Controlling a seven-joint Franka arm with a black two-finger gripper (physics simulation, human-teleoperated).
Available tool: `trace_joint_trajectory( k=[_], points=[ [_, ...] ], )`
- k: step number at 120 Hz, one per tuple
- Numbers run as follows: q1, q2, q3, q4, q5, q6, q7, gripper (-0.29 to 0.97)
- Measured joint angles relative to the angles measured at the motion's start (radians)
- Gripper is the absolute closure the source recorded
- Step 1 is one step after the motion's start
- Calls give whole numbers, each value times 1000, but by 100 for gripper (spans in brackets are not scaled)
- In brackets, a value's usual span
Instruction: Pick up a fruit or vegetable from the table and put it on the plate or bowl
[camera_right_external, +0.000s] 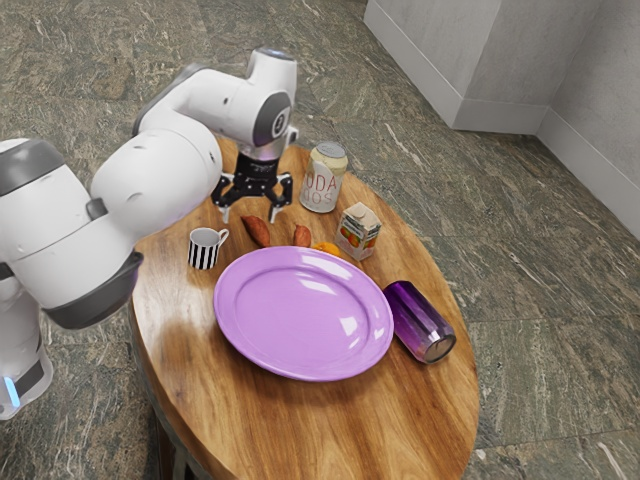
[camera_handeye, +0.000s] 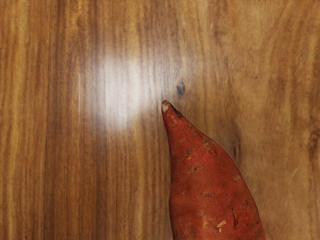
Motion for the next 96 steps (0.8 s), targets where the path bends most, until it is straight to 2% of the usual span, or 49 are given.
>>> trace_joint_trajectory(
  k=[61, 69, 86, 96],
  points=[
    [-6, -1, -3, -34, -7, 15, -17, 4],
    [-6, -1, -5, -34, -8, 15, -17, 9],
    [-7, -1, -6, -35, -8, 15, -16, 31],
    [-7, -1, -11, -36, -8, 15, -16, 40]
  ],
)
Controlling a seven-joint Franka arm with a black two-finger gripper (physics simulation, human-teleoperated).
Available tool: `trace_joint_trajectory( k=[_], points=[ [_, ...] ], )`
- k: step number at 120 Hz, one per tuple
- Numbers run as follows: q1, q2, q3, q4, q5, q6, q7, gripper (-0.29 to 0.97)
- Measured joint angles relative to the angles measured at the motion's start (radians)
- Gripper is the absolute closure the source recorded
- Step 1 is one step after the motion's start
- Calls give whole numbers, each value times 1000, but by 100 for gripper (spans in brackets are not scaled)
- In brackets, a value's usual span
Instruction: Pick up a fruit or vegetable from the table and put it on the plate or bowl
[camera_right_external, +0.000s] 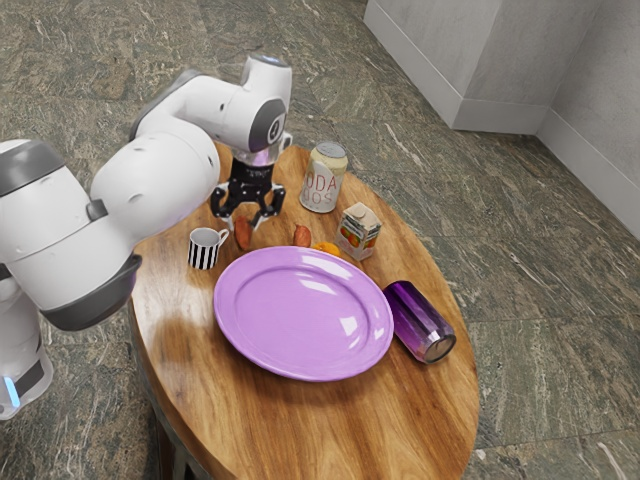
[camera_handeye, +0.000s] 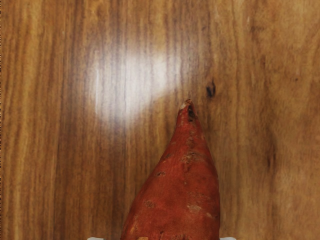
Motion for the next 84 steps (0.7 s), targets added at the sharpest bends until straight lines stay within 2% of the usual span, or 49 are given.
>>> trace_joint_trajectory(
  k=[24, 37, 51, 62, 84],
  points=[
    [-4, -3, -27, -9, -5, 0, 0, 51],
    [-12, -4, -21, -7, -6, 0, 0, 52],
    [-28, -1, 31, 5, 6, -3, 2, 53],
    [-51, 15, 89, 38, 42, -10, 6, 53],
    [-61, 58, 106, 189, 90, -39, 17, 53]
  ],
)
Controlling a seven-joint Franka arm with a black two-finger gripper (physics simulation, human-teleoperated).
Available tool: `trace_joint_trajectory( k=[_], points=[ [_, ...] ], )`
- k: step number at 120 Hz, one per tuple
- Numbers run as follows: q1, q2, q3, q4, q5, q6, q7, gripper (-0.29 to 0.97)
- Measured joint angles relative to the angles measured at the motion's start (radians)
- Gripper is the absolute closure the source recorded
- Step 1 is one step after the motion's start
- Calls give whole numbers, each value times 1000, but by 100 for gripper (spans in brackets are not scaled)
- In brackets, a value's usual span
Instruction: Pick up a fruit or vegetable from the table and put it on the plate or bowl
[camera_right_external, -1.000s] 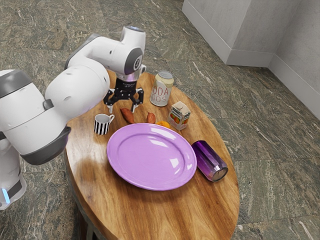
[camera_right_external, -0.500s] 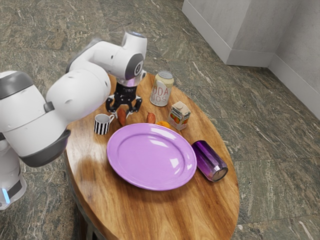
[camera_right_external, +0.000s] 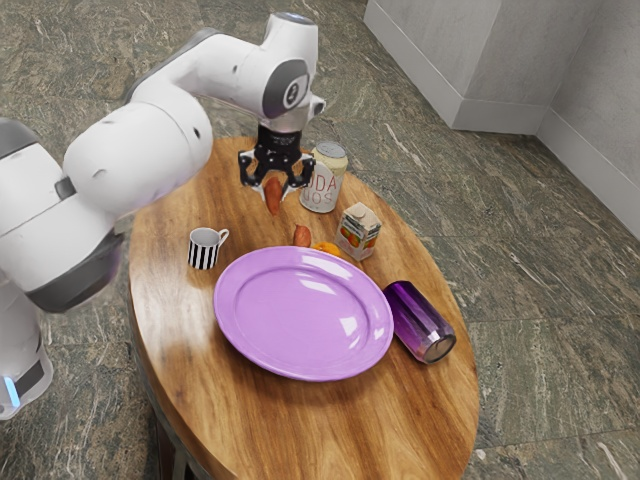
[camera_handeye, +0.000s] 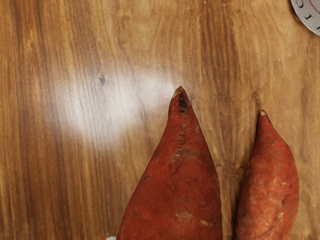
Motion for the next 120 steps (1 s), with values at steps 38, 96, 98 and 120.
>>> trace_joint_trajectory(
  k=[38, 96, 98, 120],
  points=[
    [-118, 10, -53, 137, 18, -54, 19, 53],
    [-253, 9, -111, 156, 0, -60, 50, 52],
    [-256, 9, -112, 155, 0, -60, 51, 49],
    [-271, 22, -112, 154, -2, -55, 58, 13]
  ],
)
